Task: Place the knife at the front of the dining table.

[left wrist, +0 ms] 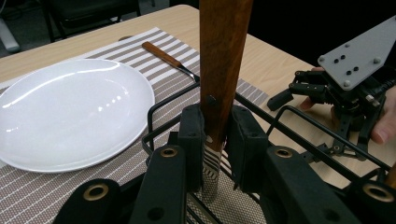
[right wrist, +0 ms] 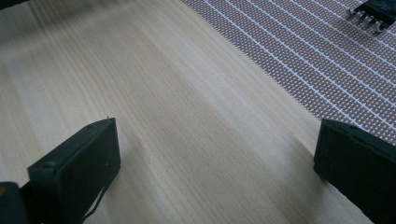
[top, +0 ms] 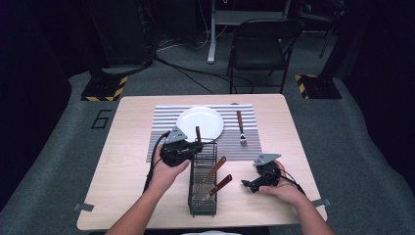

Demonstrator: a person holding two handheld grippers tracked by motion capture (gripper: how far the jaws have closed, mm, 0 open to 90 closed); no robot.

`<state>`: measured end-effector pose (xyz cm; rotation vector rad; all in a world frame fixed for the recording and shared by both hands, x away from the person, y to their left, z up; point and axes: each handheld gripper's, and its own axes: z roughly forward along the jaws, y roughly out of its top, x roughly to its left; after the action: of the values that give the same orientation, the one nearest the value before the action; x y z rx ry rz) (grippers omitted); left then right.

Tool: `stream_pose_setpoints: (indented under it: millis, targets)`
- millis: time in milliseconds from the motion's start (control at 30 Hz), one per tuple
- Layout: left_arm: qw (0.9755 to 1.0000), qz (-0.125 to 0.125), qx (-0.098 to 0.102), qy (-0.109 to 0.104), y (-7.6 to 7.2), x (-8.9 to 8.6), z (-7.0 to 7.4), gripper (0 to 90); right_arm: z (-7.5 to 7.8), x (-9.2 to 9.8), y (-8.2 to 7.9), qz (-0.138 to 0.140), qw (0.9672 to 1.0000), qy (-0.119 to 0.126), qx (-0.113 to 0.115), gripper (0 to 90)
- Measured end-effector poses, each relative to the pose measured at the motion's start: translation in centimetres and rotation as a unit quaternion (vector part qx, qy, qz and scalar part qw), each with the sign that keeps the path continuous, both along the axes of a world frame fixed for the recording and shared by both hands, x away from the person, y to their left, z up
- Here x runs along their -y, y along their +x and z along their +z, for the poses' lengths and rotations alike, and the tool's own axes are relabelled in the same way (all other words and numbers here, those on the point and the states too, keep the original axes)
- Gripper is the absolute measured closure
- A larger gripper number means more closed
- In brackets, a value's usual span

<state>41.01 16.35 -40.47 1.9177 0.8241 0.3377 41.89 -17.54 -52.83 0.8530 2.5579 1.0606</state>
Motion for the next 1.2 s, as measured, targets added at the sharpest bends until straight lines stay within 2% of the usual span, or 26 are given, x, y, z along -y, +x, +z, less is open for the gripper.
stream_pose_setpoints:
  millis: [133,400,700,933,1033,1200]
  targets:
    - [0.9999,-0.002,0.005,-0.015,-0.4,-0.8,1.0,76.3,0.0,0.0,0.0,0.000,1.0000,-0.001,0.001,0.0]
    - [0.9994,0.003,0.024,-0.025,-1.3,-1.9,2.4,76.3,0.0,0.0,0.0,0.001,1.0000,0.000,0.000,0.0]
    - [0.9973,0.005,0.050,-0.053,-2.5,-2.8,4.5,76.3,0.0,0.0,0.0,0.002,1.0000,0.000,0.001,0.0]
    - [0.9961,-0.002,0.070,-0.053,-3.7,-3.2,6.0,76.3,0.0,0.0,0.0,0.001,1.0000,0.000,0.000,0.0]
    - [0.9961,-0.004,0.072,-0.051,-3.9,-3.5,6.4,76.3,0.0,0.0,0.0,0.001,1.0000,0.000,0.000,0.0]
    - [0.9951,0.003,0.083,-0.054,-4.5,-4.3,7.2,76.3,0.0,0.0,0.0,0.001,1.0000,0.000,0.000,0.0]
